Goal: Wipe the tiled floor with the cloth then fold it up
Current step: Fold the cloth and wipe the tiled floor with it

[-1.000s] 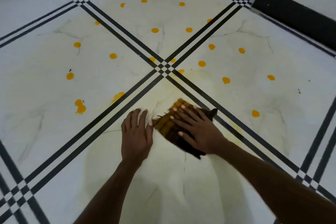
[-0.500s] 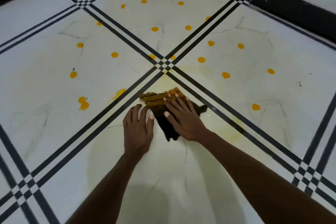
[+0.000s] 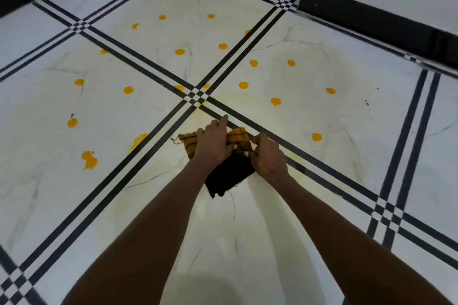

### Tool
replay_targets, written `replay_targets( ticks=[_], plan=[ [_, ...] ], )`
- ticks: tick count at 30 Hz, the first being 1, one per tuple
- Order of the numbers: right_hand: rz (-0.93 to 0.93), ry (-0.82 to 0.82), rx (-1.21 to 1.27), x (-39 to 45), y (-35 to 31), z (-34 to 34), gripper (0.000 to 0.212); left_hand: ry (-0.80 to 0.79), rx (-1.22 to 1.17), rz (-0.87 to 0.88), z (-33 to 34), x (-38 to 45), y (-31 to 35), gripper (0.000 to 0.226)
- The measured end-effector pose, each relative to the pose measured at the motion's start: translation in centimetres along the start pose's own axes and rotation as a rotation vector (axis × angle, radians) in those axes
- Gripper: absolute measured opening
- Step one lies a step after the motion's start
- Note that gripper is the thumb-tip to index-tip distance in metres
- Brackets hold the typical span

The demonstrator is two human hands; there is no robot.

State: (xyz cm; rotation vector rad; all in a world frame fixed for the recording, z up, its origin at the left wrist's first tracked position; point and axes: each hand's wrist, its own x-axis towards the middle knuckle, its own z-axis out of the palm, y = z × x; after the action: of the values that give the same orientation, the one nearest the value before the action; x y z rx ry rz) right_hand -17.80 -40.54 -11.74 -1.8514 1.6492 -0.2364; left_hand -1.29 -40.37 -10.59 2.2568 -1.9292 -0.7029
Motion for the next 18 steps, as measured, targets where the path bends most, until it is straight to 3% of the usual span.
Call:
replay_targets(
  ticks=[2, 4, 6, 8, 14, 18],
  plan=[
    [0.025, -0.024, 0.052, 0.3, 0.3, -0.7, 0.022, -0.050, -0.043, -0.012, 0.2, 0.6, 0.3, 0.055],
    [-0.001, -0.017, 0.118, 0.5, 0.8, -2.3, 0.016, -0.011, -0.151, 0.016, 0.0, 1.1, 0.3, 0.023],
    [-0.034, -0.009, 0.222, 0.6, 1.1, -4.8, 0.013, 0.030, -0.261, 0.065, -1.4, 1.3, 1.1, 0.008],
    [-0.054, -0.022, 0.349, 0.8, 1.2, -7.8, 0.007, 0.051, -0.405, 0.147, -3.5, 1.5, 2.5, 0.013],
    [-0.205, 0.058, 0.302, 1.6, -0.6, -18.1, 0.048, 0.260, -0.637, 0.386, -9.2, 1.5, 6.7, 0.016],
    [-0.304, 0.021, -0.018, 0.4, 0.1, -21.3, 0.019, 0.247, -0.583, 0.426, -8.4, -0.3, 8.8, 0.024]
  ],
)
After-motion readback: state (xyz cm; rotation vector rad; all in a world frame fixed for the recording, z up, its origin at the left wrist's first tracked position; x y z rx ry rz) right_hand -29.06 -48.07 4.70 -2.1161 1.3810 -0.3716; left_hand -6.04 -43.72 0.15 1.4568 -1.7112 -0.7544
